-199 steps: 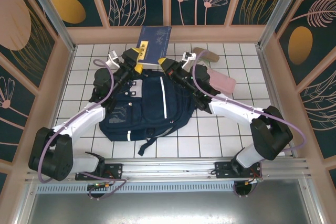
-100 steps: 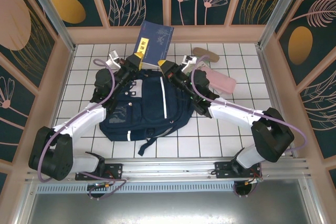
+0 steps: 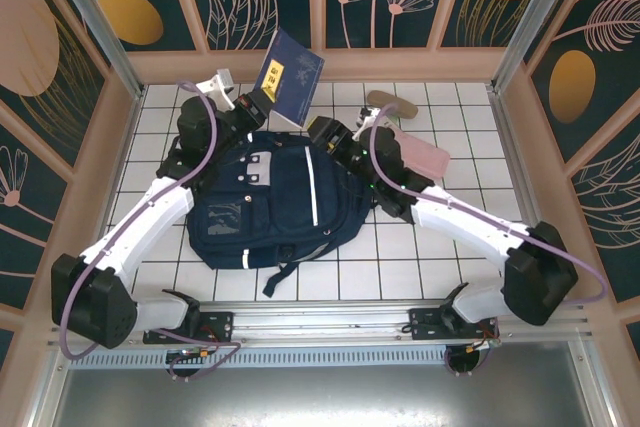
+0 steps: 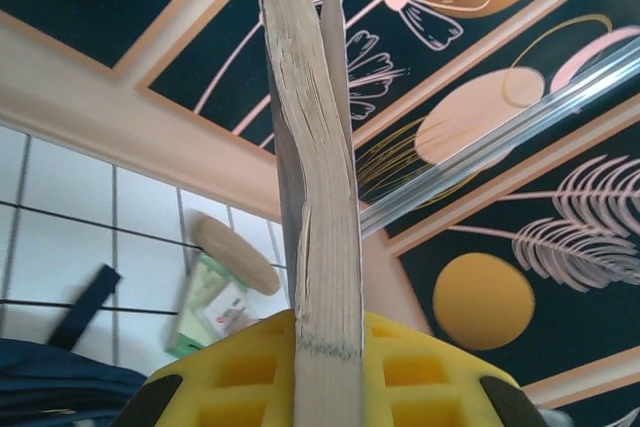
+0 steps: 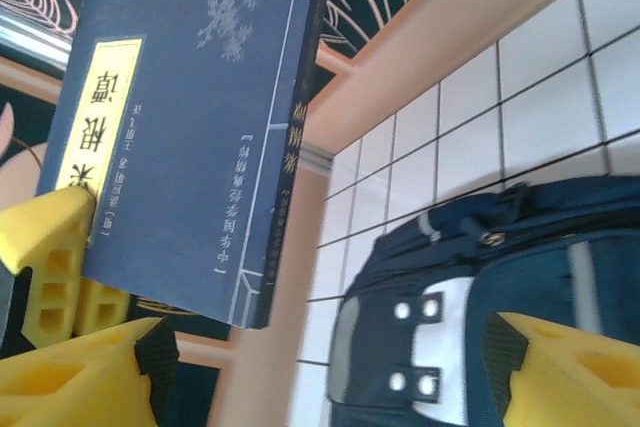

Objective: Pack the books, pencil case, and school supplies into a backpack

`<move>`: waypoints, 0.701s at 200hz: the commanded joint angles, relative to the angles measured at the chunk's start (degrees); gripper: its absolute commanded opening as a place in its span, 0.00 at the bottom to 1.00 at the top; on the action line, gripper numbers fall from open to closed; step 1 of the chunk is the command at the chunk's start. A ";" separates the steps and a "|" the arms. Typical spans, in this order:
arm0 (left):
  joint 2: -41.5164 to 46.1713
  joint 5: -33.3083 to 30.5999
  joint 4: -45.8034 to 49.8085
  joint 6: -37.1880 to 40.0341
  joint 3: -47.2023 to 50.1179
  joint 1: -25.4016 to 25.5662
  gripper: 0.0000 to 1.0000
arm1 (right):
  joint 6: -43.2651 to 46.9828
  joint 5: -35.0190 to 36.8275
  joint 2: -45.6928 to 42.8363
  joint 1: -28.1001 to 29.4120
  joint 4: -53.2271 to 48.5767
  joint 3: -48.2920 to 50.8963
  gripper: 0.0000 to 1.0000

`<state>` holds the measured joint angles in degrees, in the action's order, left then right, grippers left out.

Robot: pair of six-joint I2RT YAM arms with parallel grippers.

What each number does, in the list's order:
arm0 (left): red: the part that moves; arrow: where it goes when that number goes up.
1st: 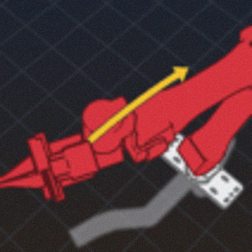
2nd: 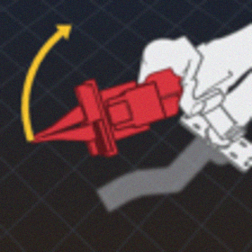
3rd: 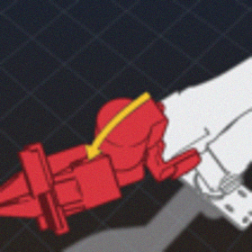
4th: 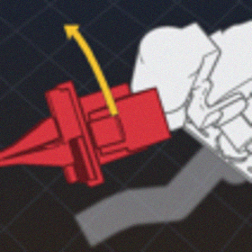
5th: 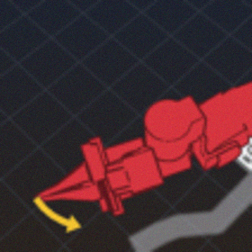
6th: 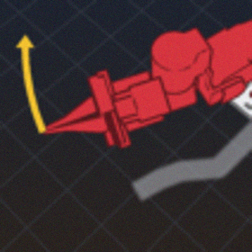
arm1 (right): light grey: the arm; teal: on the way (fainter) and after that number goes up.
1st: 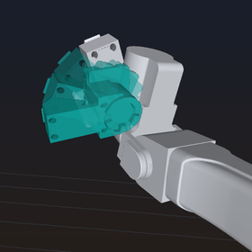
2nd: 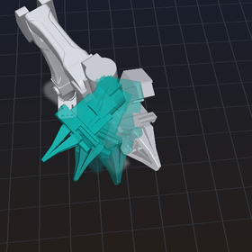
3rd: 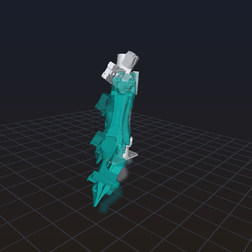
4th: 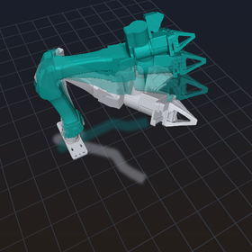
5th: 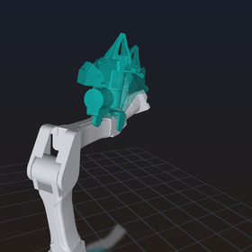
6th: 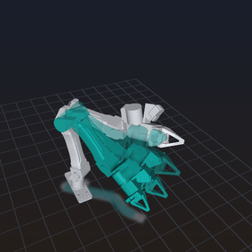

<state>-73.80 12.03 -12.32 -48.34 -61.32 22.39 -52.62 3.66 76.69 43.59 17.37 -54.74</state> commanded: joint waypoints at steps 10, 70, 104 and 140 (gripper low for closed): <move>4.18 1.28 9.00 13.95 -2.65 -0.15 0.00 | 20.09 -4.55 -10.37 -4.98 -6.63 1.62 0.84; -5.42 42.79 10.94 22.68 -9.84 -0.42 0.00 | 29.66 -38.29 -13.90 -27.82 -20.58 -1.11 0.87; -7.55 52.18 5.91 21.78 -8.06 -0.44 0.00 | 27.33 -31.18 -15.54 -29.44 -22.78 0.29 0.97; -8.02 56.82 6.80 23.49 -8.07 -0.40 0.00 | 21.49 -47.93 -14.22 -30.21 -16.16 2.34 0.99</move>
<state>-82.37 60.31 -1.32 -27.16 -68.93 22.13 -27.73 -31.16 61.98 13.50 -3.09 -52.86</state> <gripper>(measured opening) 0.116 0.987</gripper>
